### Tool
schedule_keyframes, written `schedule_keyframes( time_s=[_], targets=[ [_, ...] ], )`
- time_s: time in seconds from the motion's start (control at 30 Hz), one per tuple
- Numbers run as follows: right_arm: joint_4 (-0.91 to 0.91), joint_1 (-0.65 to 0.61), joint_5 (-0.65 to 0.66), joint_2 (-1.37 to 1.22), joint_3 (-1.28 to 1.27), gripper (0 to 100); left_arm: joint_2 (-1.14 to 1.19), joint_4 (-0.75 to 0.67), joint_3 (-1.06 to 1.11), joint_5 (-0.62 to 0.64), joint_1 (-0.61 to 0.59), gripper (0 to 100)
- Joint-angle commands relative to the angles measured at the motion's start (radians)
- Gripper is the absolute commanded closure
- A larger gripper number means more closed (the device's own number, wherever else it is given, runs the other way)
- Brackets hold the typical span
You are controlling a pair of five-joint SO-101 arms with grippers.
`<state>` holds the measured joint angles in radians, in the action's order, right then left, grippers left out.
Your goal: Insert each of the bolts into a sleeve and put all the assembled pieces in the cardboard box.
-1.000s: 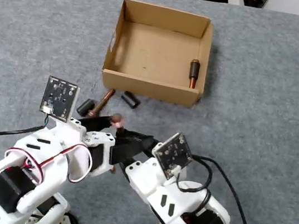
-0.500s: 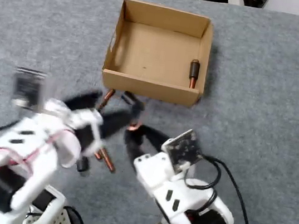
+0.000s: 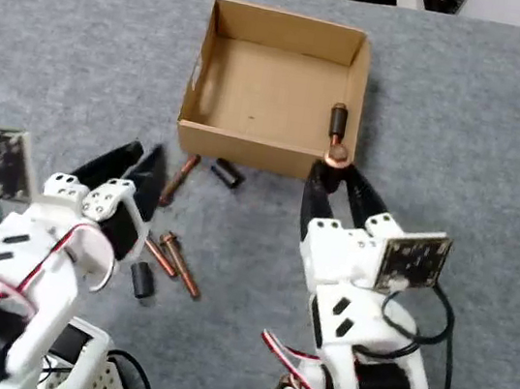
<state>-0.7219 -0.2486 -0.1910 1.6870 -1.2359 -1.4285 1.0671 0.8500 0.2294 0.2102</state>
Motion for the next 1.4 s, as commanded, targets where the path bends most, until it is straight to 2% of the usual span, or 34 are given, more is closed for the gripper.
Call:
schedule_keyframes(
  time_s=[0.0, 0.27, 0.67, 0.8, 0.97, 1.07, 1.37],
  targets=[
    [0.041, 0.018, 0.009, -0.194, 0.209, 99.8, 0.002, 0.003, 0.123, -0.002, -0.055, 98],
    [0.014, 0.018, 0.011, -0.756, 0.647, 99.8, 0.002, -0.114, 0.497, -0.003, -0.072, 98],
    [-0.282, 0.042, 0.046, -1.557, 1.423, 99.8, 0.002, -0.127, 0.732, -0.002, -0.072, 98],
    [-0.456, 0.077, 0.052, -1.804, 1.713, 99.8, 0.001, -0.129, 0.743, -0.003, -0.068, 98],
    [-0.664, 0.122, 0.046, -2.097, 2.015, 99.8, 0.001, -0.239, 0.787, 0.005, -0.072, 98],
    [-0.763, 0.127, 0.046, -2.255, 2.155, 99.8, 0.001, -0.250, 0.793, 0.003, -0.072, 98],
    [-0.798, 0.127, 0.051, -2.644, 2.474, 99.8, 0.001, -0.253, 0.798, 0.005, -0.072, 98]
  ],
)
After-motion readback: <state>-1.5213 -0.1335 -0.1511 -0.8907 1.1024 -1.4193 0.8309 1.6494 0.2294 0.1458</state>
